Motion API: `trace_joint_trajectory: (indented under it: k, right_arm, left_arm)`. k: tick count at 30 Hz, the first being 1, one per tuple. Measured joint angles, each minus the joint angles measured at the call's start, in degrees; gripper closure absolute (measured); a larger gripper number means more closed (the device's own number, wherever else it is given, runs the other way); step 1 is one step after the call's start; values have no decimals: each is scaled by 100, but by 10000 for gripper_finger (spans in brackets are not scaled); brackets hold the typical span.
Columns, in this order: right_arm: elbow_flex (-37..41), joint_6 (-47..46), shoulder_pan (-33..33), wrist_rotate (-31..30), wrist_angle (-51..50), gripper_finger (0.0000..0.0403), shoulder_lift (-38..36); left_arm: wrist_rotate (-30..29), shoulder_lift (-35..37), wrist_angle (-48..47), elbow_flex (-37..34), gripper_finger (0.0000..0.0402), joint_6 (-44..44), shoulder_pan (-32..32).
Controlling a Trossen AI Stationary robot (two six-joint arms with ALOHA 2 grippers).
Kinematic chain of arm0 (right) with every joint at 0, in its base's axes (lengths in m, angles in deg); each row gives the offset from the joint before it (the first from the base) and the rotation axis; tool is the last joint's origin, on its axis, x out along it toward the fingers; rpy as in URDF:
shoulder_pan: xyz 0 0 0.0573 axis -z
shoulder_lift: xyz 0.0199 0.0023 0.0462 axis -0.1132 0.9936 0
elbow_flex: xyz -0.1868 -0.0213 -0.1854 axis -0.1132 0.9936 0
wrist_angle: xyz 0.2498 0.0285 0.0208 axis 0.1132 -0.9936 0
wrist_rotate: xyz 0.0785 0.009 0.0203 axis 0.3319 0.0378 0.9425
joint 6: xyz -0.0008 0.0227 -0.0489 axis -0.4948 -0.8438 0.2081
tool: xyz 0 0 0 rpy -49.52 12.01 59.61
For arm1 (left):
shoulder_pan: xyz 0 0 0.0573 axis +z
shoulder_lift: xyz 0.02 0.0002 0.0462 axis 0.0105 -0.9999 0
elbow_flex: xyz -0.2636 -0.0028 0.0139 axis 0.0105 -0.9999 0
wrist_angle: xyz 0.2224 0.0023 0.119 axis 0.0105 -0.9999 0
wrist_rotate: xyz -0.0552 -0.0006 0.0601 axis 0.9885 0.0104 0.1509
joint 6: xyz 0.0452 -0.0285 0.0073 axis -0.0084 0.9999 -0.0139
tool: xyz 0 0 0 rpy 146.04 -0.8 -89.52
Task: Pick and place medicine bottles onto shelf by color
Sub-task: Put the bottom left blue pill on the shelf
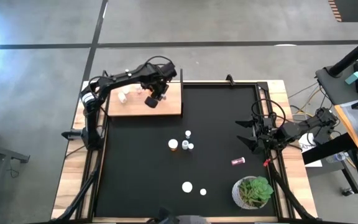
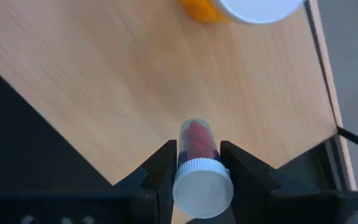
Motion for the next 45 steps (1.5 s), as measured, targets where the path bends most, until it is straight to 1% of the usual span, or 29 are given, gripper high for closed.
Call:
trace_joint_trajectory:
  k: [9, 16, 21, 32, 40, 45]
  right_arm:
    - [0, 0, 1, 0, 0, 19, 0]
    - [0, 1, 0, 2, 0, 19, 0]
    - [0, 0, 0, 2, 0, 19, 0]
    - [0, 0, 1, 0, 0, 19, -2]
    - [0, 0, 2, 1, 0, 19, 0]
    - [0, 1, 0, 0, 0, 19, -1]
  left_arm:
    - [65, -264, -30, 294, 304, 641, 60]
    - [225, -395, -49, 430, 304, 718, 151]
    - [228, -393, -53, 434, 304, 986, 204]
    - [224, -391, -49, 430, 304, 998, 416]
    - [210, -391, -57, 391, 304, 918, 437]
    - [-78, -388, -48, 299, 304, 551, 437]
